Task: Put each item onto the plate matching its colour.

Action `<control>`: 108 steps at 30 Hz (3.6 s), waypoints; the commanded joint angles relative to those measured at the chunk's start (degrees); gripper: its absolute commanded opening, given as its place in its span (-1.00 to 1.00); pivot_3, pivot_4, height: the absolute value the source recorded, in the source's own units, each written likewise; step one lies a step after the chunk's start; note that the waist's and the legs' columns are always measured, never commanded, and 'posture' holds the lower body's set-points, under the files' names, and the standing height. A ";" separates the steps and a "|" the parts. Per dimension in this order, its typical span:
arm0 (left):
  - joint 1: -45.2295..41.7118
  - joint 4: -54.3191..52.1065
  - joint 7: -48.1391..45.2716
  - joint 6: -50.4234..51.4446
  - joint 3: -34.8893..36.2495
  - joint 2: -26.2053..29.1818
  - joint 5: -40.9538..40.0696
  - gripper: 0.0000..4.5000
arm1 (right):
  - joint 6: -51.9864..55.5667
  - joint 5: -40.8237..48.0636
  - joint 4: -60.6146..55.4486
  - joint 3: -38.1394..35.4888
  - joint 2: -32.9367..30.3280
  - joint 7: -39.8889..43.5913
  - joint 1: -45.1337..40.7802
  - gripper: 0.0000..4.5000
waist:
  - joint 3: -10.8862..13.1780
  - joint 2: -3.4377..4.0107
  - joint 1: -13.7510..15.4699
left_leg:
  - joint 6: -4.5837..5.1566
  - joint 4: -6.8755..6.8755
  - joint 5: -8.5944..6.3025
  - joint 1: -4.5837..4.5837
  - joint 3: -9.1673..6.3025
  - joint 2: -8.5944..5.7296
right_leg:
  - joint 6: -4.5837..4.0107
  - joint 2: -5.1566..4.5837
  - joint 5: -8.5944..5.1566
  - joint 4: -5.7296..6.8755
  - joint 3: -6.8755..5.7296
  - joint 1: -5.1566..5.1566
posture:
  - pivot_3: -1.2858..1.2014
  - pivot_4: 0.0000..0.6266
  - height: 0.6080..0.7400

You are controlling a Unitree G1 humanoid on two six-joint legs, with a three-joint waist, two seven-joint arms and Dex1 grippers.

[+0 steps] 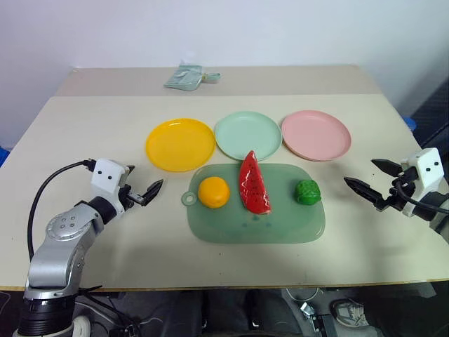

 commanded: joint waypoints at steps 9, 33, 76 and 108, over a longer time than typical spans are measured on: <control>-1.75 -0.61 -0.77 -0.79 -1.22 -0.49 -1.67 1.00 | 0.27 0.59 -5.20 0.89 1.05 -2.61 -0.60 0.98 | 0.00 0.00 0.02 | 0.00 0.00 0.00 0.00 0.00 0.00 | 0.00 0.00 0.00 -0.01 0.00 0.00 | 0.03 -0.52 1.00; -6.61 5.17 -22.95 -11.87 -12.87 3.27 -2.22 1.00 | 10.53 16.00 -18.48 0.53 0.42 -0.63 -1.30 0.98 | 0.02 0.03 0.04 | 0.00 -0.05 0.00 0.01 0.00 0.00 | 0.00 0.00 0.00 -0.08 -0.01 0.02 | 0.03 -0.52 1.00; -35.71 38.54 10.99 -10.61 -9.44 -13.37 12.31 0.72 | 11.88 12.87 -28.34 16.92 8.81 -16.08 -6.36 1.00 | 0.05 -0.10 1.35 | -0.13 0.09 0.09 -0.12 -0.05 -0.11 | 0.05 0.04 0.02 -0.15 -0.11 0.03 | 0.03 -0.52 1.00; -17.11 17.10 -8.69 -16.38 -9.01 -5.59 3.66 1.00 | 60.79 6.75 -30.90 31.27 24.35 -45.85 -27.57 0.76 | 0.04 -0.08 -0.29 | -0.27 0.09 0.17 -0.69 -0.06 -0.05 | 0.02 -0.03 0.01 0.09 -0.10 -0.68 | 0.03 -0.52 1.00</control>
